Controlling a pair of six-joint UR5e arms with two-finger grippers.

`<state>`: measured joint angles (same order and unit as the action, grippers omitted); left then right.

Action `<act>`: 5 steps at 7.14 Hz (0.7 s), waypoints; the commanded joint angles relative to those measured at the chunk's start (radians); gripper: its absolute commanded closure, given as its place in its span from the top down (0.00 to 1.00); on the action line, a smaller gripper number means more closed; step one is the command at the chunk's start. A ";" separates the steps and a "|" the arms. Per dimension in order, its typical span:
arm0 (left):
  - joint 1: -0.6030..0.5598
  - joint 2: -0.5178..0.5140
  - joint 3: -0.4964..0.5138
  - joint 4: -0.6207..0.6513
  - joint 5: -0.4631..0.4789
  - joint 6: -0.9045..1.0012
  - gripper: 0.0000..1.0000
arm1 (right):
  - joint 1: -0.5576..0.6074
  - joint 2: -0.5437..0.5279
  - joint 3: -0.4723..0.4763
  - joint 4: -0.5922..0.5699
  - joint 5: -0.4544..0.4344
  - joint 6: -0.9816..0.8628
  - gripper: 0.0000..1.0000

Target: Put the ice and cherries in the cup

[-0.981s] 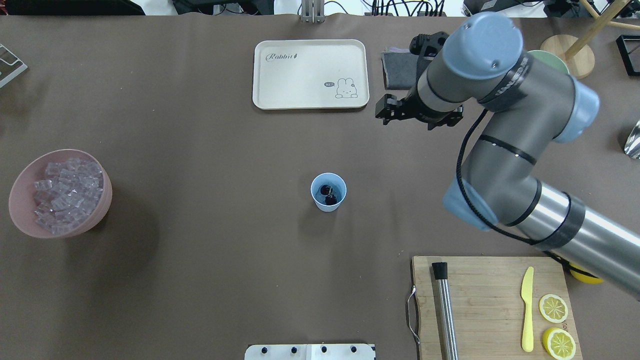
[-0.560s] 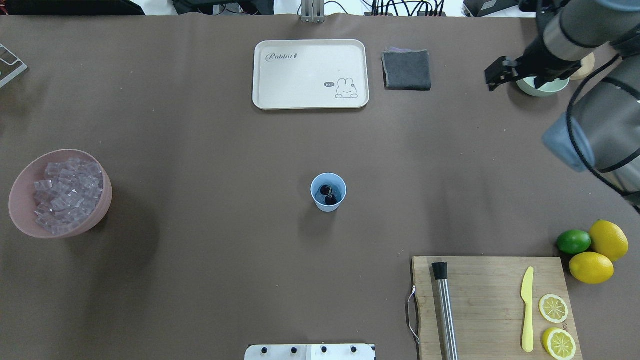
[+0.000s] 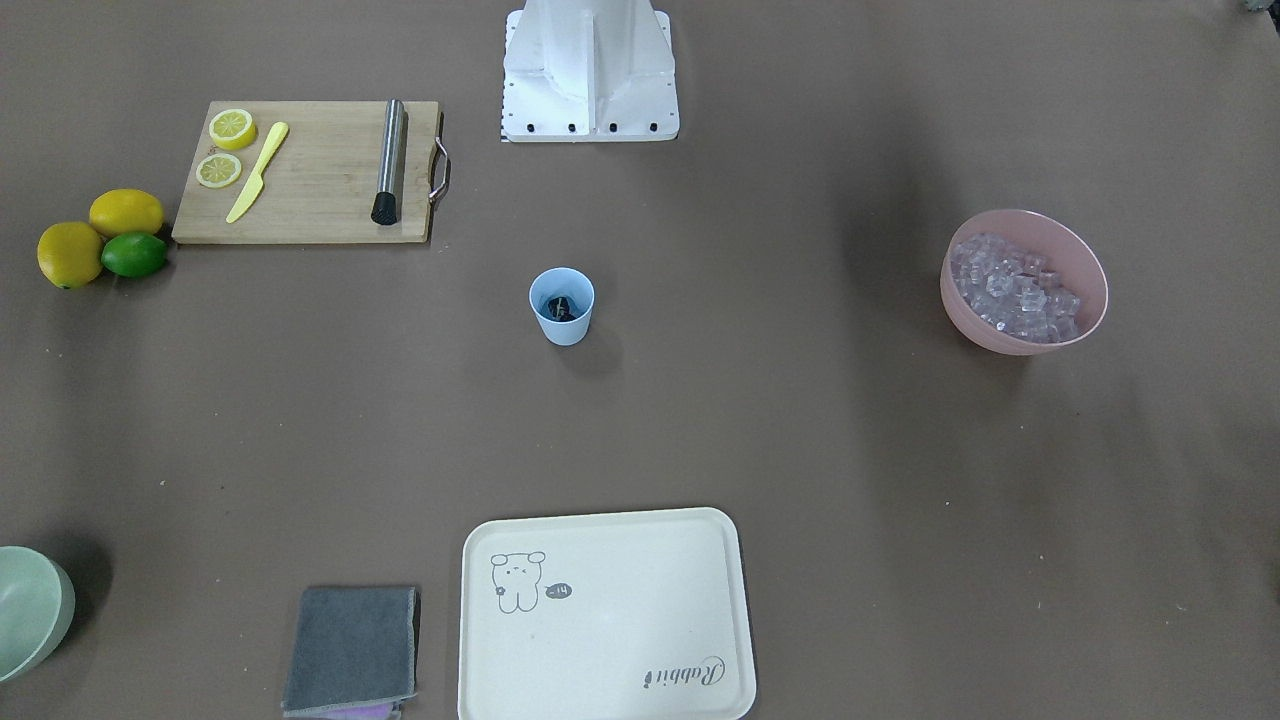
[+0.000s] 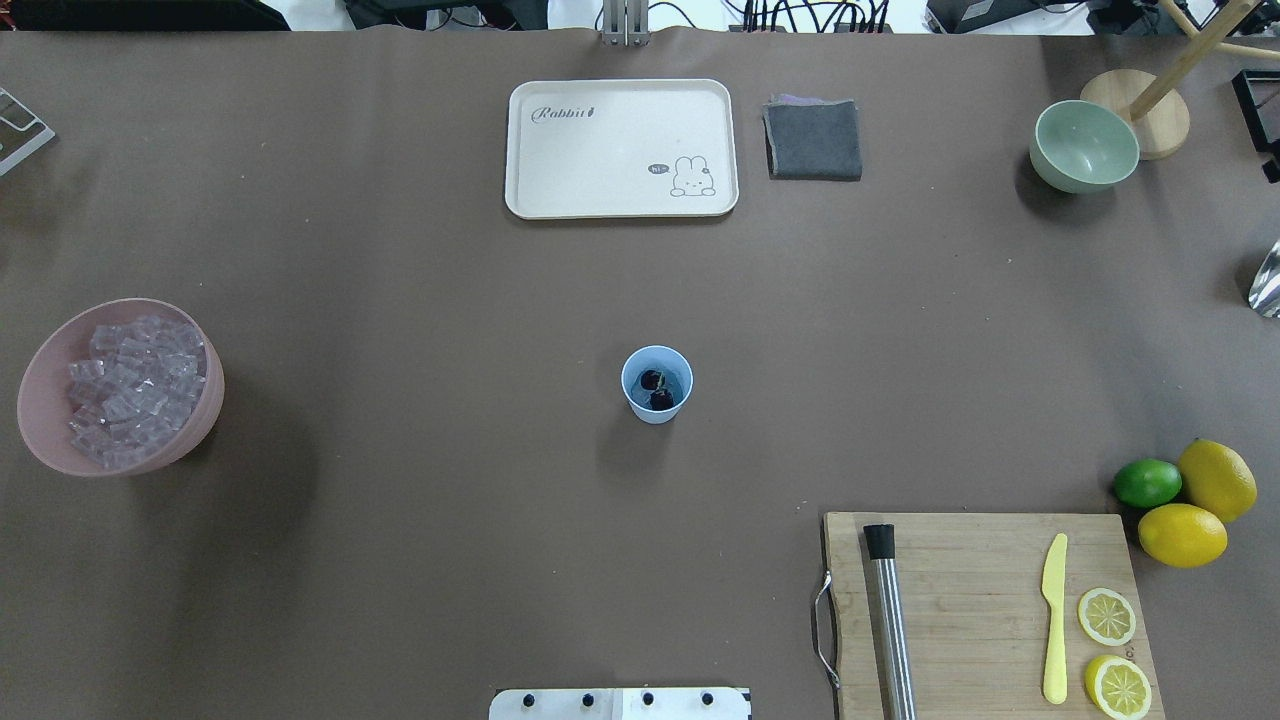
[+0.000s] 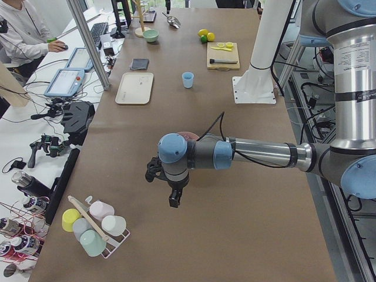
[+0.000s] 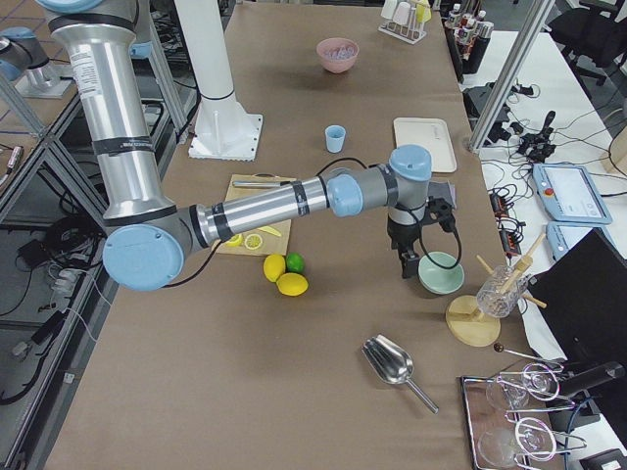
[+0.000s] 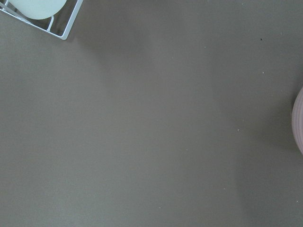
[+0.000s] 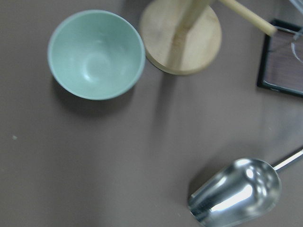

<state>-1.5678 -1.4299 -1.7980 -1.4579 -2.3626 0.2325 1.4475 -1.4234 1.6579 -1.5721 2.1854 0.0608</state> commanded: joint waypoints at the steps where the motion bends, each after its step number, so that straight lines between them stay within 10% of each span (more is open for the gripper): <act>1: 0.000 -0.003 -0.001 -0.002 -0.004 -0.001 0.98 | 0.137 -0.187 0.002 0.068 0.022 -0.090 1.00; 5: 0.000 -0.004 -0.007 -0.004 -0.004 -0.001 0.98 | 0.139 -0.230 -0.032 0.124 0.003 -0.075 1.00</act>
<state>-1.5677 -1.4355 -1.8021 -1.4613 -2.3669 0.2316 1.5852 -1.6551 1.6396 -1.4778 2.1818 -0.0152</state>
